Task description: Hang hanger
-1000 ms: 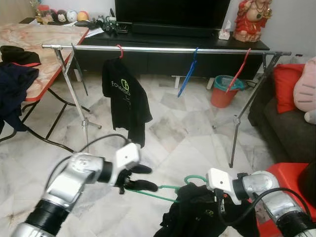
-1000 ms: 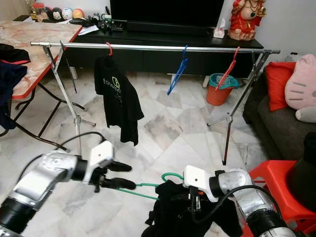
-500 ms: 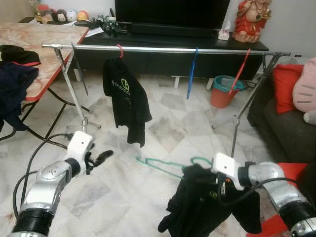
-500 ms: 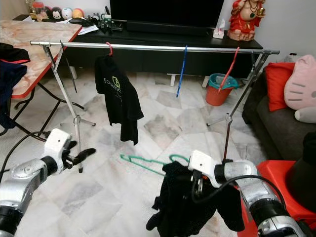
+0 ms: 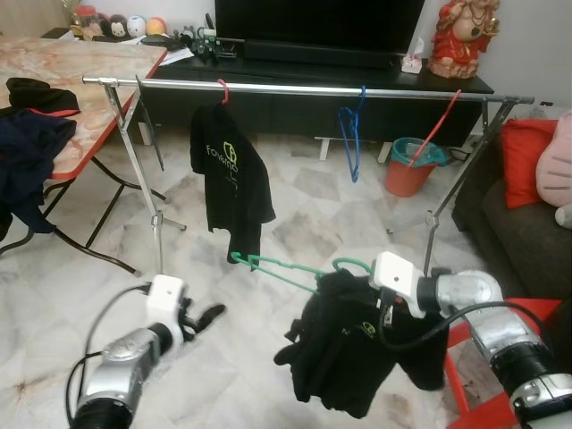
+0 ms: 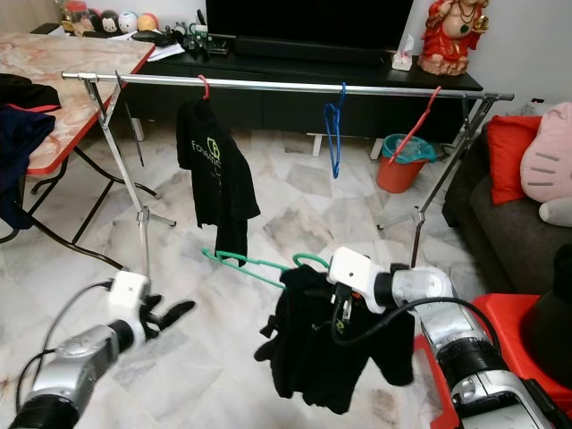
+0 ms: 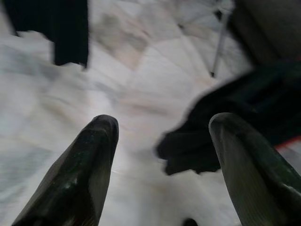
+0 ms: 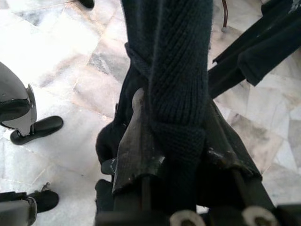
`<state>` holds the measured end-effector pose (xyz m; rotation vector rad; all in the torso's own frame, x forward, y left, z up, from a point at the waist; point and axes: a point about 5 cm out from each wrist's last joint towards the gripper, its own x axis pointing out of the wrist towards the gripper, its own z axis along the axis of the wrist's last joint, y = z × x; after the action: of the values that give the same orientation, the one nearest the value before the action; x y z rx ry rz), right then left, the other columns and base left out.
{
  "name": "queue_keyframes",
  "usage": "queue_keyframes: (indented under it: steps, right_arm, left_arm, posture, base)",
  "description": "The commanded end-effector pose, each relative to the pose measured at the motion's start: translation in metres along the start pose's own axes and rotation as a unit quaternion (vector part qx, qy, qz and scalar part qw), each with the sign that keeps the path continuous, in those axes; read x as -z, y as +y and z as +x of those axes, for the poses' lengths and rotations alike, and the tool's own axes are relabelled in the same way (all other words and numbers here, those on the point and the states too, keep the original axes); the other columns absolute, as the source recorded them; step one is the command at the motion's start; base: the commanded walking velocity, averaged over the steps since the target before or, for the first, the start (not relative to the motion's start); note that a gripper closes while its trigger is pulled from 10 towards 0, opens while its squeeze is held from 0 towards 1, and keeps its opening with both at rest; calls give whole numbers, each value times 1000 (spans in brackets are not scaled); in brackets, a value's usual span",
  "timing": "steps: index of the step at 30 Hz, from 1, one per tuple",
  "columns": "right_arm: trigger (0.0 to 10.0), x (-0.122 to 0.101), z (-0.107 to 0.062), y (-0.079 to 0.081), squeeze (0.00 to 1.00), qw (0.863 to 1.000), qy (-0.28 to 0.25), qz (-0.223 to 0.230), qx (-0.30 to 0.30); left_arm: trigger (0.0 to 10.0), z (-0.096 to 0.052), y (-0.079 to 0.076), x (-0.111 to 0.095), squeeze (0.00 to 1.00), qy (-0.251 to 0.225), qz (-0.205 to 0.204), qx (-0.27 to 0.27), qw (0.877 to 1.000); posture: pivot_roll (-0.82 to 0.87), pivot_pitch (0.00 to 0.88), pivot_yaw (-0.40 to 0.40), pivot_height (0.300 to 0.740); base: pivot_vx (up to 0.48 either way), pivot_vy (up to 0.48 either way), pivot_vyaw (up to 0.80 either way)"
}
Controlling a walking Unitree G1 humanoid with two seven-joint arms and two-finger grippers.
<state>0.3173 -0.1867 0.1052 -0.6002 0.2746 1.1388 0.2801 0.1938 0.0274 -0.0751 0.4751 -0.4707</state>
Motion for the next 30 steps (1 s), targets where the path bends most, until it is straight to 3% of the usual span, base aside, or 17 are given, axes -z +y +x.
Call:
queue_keyframes:
  steps: [1,6,11,17,25,30]
  right_arm:
    - [0,-13,-2,-4,0,999,-19,-24,-12]
    - [0,-27,1,-5,0,998,-40,-42,-39]
    - [0,-38,10,-2,0,995,-53,-57,-66]
    - [0,-57,26,8,0,988,-86,-72,-106]
    - [0,-67,32,13,0,983,-103,-82,-127]
    - [0,-71,33,15,0,982,-107,-86,-131]
  left_arm:
    - [10000,1,-8,-3,0,-6,-2,45,999]
    - [10000,4,-24,5,0,21,20,121,992]
    - [10000,13,-28,4,0,35,60,132,989]
    - [10000,19,-41,-3,0,24,70,185,980]
    - [10000,22,-41,-2,0,28,84,182,979]
    - [10000,27,-34,-2,0,24,100,125,987]
  posture:
    - [-101,0,-94,740]
    - [-99,0,-102,740]
    - [-99,0,-105,740]
    - [-103,0,-106,740]
    - [-103,0,-107,740]
    - [-106,0,-105,740]
  base:
    - [0,0,0]
    - [0,0,0]
    - [0,0,0]
    - [0,0,0]
    - [0,0,0]
    - [0,0,0]
